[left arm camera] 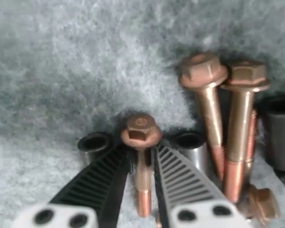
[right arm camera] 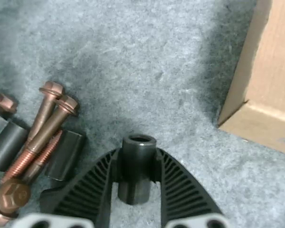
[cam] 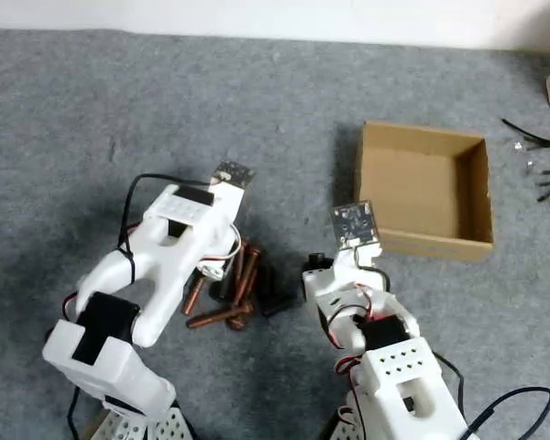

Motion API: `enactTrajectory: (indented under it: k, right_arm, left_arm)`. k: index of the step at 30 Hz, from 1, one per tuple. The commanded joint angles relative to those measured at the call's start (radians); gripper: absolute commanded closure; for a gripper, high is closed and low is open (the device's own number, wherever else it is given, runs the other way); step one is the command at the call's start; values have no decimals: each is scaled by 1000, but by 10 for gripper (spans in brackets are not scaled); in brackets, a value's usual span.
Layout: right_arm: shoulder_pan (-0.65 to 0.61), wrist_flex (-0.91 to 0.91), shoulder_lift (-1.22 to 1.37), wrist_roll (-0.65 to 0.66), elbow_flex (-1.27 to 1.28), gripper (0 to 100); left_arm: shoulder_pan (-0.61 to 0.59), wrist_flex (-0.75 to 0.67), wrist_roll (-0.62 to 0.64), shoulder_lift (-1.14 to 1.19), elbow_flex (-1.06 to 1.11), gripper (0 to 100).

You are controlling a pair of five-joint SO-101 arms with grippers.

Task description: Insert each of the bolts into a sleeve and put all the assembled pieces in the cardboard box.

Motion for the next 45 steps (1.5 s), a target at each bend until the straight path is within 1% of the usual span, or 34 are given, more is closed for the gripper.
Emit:
enactTrajectory:
  k: [1,6,10,15,18,23,28,34,39,40,43,45]
  right_arm:
    - [18,-33,-25,12,-4,994]
    - [18,-33,-27,12,-4,994]
    - [18,-35,-30,12,-4,994]
    - [18,-56,-31,12,-4,994]
    - [18,-102,-25,12,-1,994]
    - [18,-104,-28,12,-1,994]
    - [18,-105,-30,12,-1,994]
    - [18,-113,-31,12,-2,994]
    - [15,-232,-31,12,59,994]
    - [15,-268,-33,12,76,994]
    - [16,-335,-33,12,107,994]
    - [18,-348,-33,12,111,994]
  left_arm:
    - [-4,21,-9,18,-1,998]
    - [-4,12,-11,-53,41,996]
    - [-4,-69,-11,-214,160,996]
    - [-7,-143,-11,-513,334,996]
    - [-38,-207,-11,-720,455,996]
    - [-116,-321,-9,-1049,648,996]
    - [-128,-393,-9,-1342,826,996]
    - [-128,-413,-6,-1684,998,996]
    - [-128,-413,-8,-1965,1130,996]
    - [-128,-414,-8,-1991,1139,996]
    - [-128,-419,-8,-1945,1139,996]
    - [-128,-457,-8,-1940,1148,996]
